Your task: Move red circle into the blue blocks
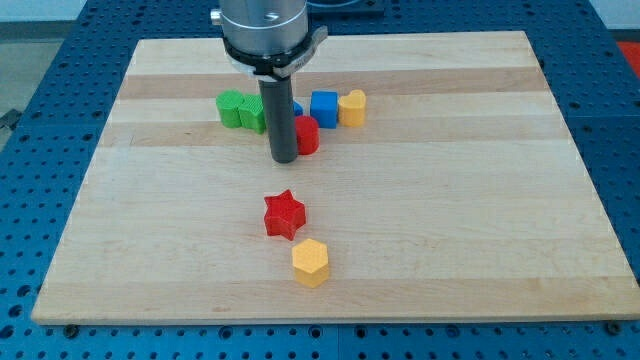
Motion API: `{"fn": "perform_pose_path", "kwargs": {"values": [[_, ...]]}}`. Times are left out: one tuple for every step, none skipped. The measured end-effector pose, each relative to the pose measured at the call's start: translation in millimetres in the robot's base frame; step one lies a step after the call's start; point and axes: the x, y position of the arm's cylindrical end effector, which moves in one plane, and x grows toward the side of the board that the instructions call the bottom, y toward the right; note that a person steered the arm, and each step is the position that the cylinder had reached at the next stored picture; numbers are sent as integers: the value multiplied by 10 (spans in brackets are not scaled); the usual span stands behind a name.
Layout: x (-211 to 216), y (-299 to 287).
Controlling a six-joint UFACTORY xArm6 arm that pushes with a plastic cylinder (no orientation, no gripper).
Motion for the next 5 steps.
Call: {"fn": "perform_pose_path", "kwargs": {"values": [[-16,0],[133,81],[183,342],[126,495],[-1,416]]}}
